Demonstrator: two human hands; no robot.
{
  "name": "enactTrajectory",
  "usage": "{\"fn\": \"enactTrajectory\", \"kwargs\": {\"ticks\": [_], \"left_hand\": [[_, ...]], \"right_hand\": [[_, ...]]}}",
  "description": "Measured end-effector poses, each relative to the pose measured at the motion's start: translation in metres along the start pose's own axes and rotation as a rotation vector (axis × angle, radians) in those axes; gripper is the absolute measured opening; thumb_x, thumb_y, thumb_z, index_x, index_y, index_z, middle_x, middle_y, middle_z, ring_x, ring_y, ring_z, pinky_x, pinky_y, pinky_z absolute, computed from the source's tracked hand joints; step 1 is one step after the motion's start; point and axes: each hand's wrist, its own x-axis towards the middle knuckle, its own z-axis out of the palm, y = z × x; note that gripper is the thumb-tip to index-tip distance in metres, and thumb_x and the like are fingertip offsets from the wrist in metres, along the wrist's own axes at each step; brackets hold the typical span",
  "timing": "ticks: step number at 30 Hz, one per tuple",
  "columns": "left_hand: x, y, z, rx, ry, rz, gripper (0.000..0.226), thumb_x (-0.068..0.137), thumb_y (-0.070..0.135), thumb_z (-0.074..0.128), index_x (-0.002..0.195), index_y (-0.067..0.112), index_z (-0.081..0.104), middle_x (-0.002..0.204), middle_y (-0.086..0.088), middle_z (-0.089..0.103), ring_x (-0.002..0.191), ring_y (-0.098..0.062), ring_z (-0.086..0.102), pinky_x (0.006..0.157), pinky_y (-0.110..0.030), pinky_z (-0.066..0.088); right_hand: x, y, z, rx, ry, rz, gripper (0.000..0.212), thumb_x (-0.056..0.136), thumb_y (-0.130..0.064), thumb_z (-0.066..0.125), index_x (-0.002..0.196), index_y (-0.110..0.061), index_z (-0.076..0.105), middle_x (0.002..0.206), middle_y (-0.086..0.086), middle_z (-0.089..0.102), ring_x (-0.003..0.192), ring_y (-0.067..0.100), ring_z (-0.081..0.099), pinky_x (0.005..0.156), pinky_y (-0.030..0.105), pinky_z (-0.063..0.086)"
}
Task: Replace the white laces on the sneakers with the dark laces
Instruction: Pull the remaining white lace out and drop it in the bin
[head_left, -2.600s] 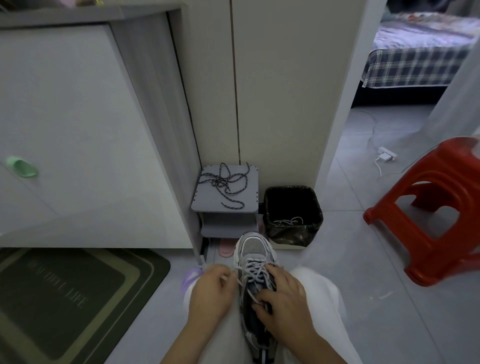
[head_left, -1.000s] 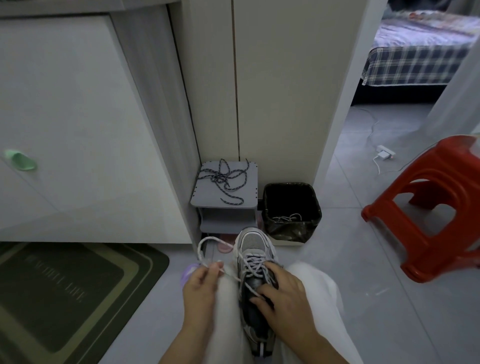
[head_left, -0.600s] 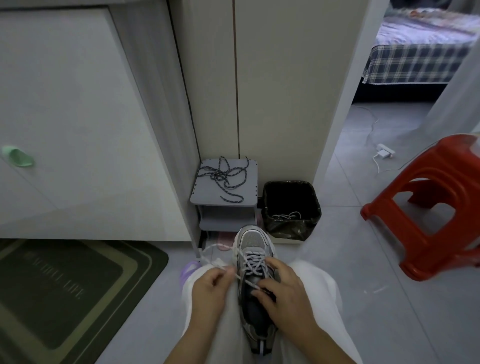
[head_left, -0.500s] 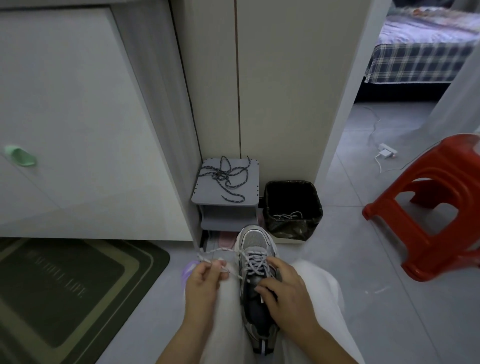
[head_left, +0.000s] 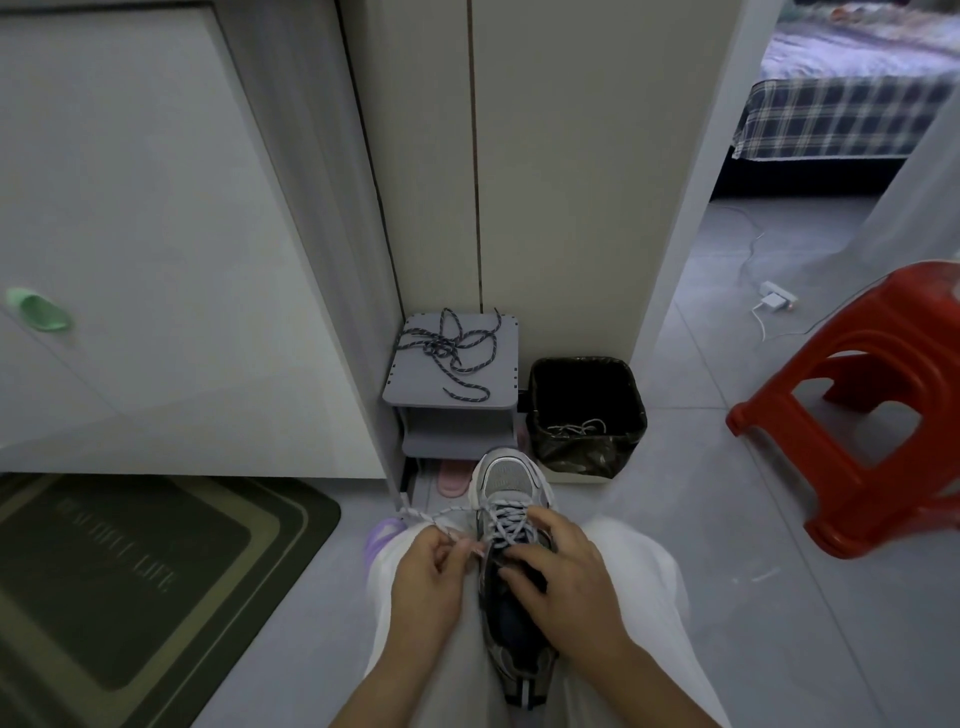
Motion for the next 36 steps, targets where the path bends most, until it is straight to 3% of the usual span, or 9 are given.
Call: {"fn": "enactTrajectory", "kwargs": {"ticks": [4,8,10,12,15,18,23,31,36], "left_hand": [[0.006,0.001,-0.008,-0.245,0.079,-0.088,0.014,0.097,0.010,0.045,0.084,0.004,0.047,0.064,-0.005,0.071,0.062,-0.019,0.069,0.065,-0.026,0.051],[0.000,0.015,-0.022,-0.158,0.005,-0.104,0.028,0.095,0.005,0.046,0.067,0.003,0.043,0.045,-0.004,0.053,0.040,-0.014,0.050,0.050,-0.023,0.043],[0.000,0.019,-0.039,0.075,-0.140,-0.144,0.033,0.095,0.010,0.048,0.062,0.004,0.046,0.042,-0.002,0.051,0.035,-0.015,0.045,0.044,-0.023,0.040],[0.001,0.018,-0.061,0.582,-0.315,-0.213,0.039,0.094,0.036,0.048,0.065,0.010,0.054,0.050,0.000,0.060,0.041,-0.013,0.053,0.053,-0.024,0.045],[0.000,0.019,-0.080,1.028,-0.125,-0.083,0.035,0.089,0.056,0.046,0.090,0.022,0.055,0.078,0.008,0.060,0.068,-0.010,0.058,0.063,-0.025,0.048],[0.001,0.028,-0.066,0.757,0.053,0.223,0.024,0.091,0.040,0.053,0.110,0.024,0.056,0.096,0.011,0.055,0.084,-0.009,0.057,0.074,-0.027,0.049],[0.013,0.030,-0.012,0.698,-0.233,0.503,0.041,0.091,0.032,0.046,0.130,0.026,0.051,0.132,0.010,0.053,0.122,-0.010,0.047,0.105,-0.025,0.033],[0.013,0.019,-0.009,0.777,-0.206,0.531,0.031,0.082,0.051,0.043,0.088,0.029,0.063,0.082,0.011,0.067,0.080,-0.010,0.060,0.080,-0.029,0.043],[-0.004,0.016,-0.008,0.737,-0.200,0.475,0.024,0.081,0.048,0.059,0.098,0.033,0.062,0.095,0.016,0.061,0.092,-0.003,0.054,0.089,-0.024,0.039]], "right_hand": [[0.006,-0.002,0.001,0.022,-0.032,-0.012,0.012,0.076,-0.034,0.060,0.083,-0.030,0.068,0.126,0.000,0.057,0.110,0.022,0.055,0.086,0.033,0.047],[0.006,-0.002,-0.005,0.181,-0.003,0.057,0.022,0.086,-0.032,0.044,0.092,-0.025,0.064,0.122,-0.008,0.055,0.111,0.009,0.052,0.091,0.028,0.046],[0.010,0.002,-0.011,0.246,0.029,0.119,0.030,0.088,-0.029,0.035,0.096,-0.022,0.063,0.114,-0.011,0.056,0.107,0.004,0.052,0.091,0.029,0.047],[0.015,0.009,-0.017,0.229,0.050,0.129,0.029,0.088,-0.020,0.035,0.098,-0.022,0.062,0.107,-0.011,0.058,0.102,0.006,0.054,0.088,0.031,0.048],[0.020,0.022,-0.017,0.170,0.031,0.133,0.029,0.086,-0.015,0.045,0.105,-0.024,0.064,0.110,-0.008,0.059,0.101,0.009,0.054,0.088,0.032,0.048],[0.025,0.023,-0.016,0.129,-0.037,0.135,0.029,0.085,-0.032,0.047,0.106,-0.025,0.067,0.110,-0.006,0.058,0.101,0.013,0.055,0.086,0.032,0.049],[0.025,0.013,-0.021,0.058,-0.098,0.190,0.044,0.081,-0.057,0.038,0.079,-0.020,0.063,0.084,-0.006,0.055,0.080,0.015,0.056,0.073,0.033,0.047],[0.042,0.009,-0.030,0.166,-0.359,0.343,0.019,0.085,-0.033,0.063,0.071,-0.033,0.050,0.078,-0.013,0.054,0.074,0.007,0.052,0.076,0.028,0.046],[0.047,0.007,-0.035,0.156,-0.273,0.284,0.011,0.095,-0.028,0.046,0.087,-0.020,0.046,0.081,-0.002,0.058,0.078,0.018,0.054,0.072,0.034,0.043]]}}
